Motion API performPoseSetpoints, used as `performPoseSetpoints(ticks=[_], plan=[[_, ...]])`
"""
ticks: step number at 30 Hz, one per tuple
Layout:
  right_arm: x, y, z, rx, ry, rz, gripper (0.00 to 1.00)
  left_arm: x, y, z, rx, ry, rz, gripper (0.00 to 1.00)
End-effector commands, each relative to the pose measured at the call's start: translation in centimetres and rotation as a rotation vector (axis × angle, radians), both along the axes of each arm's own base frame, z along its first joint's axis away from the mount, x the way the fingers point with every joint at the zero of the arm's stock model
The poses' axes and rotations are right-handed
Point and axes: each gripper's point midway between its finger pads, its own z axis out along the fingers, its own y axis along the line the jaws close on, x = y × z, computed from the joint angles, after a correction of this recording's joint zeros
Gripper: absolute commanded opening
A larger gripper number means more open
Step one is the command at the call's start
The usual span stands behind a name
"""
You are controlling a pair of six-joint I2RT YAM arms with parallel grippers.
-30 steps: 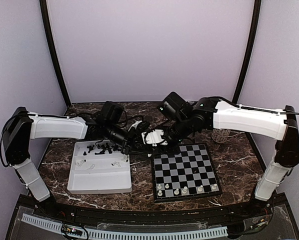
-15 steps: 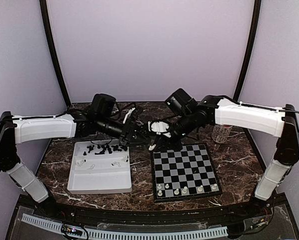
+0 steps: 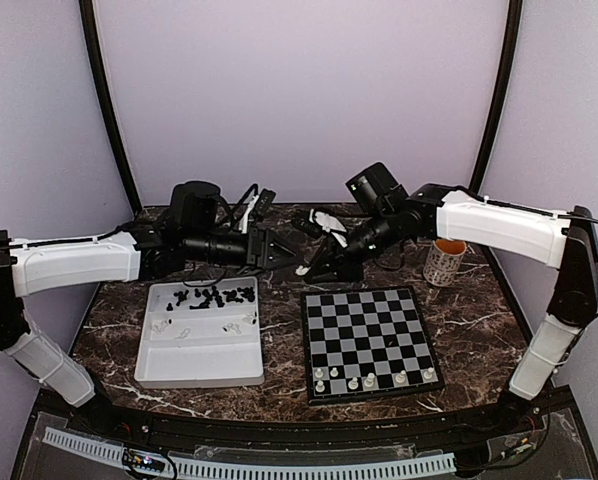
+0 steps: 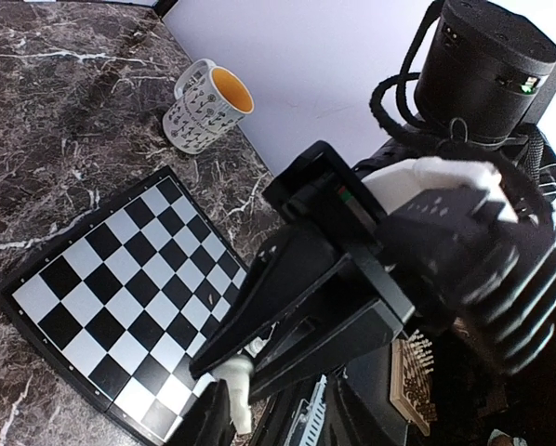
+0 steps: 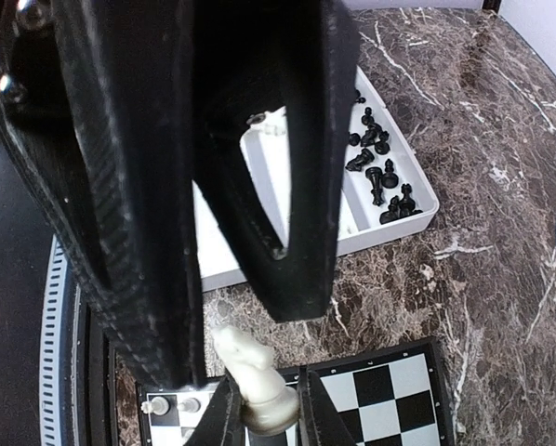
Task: Set up the chess pieces on the board
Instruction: Pass from the right arm to the left
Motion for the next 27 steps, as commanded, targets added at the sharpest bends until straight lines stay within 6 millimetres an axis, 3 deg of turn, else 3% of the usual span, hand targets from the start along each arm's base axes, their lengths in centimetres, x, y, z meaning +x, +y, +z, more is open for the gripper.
performPoseSetpoints(ticks=[1,14,16,18,20,22,27], plan=[[0.7,0.4,2.2,0.082,0.022,-0.022,0.09,0.3,-0.1,-1.1,0.033,-0.007,0.023,0.35],[1.0,0.4,2.3,0.089,0.025,-0.035,0.1,-0.1,-1.4,-2.1,0.021,0.058,-0.028,0.06],[1.0,0.3,2.1,0.081,0.014,-0.032,0.16,-0.2,-1.5,-2.0,0.017,0.056,-0.033,0.03],[1.0,-0.3,1.8,0.056,-0.011,-0.033,0.3,0.0,-1.4,-1.7,0.038,0.04,-0.033,0.01],[0.7,-1.7,1.2,0.01,-0.061,-0.024,0.4,0.0,-1.0,-2.6,0.11,0.03,-0.03,0.0],[0.4,-3.9,0.5,-0.037,-0.098,-0.018,0.47,0.5,-0.7,-1.6,0.173,-0.025,-0.027,0.0],[0.5,-11.1,-0.9,-0.086,-0.067,-0.096,0.5,-0.7,-0.1,-3.0,0.394,-0.133,-0.123,0.0]])
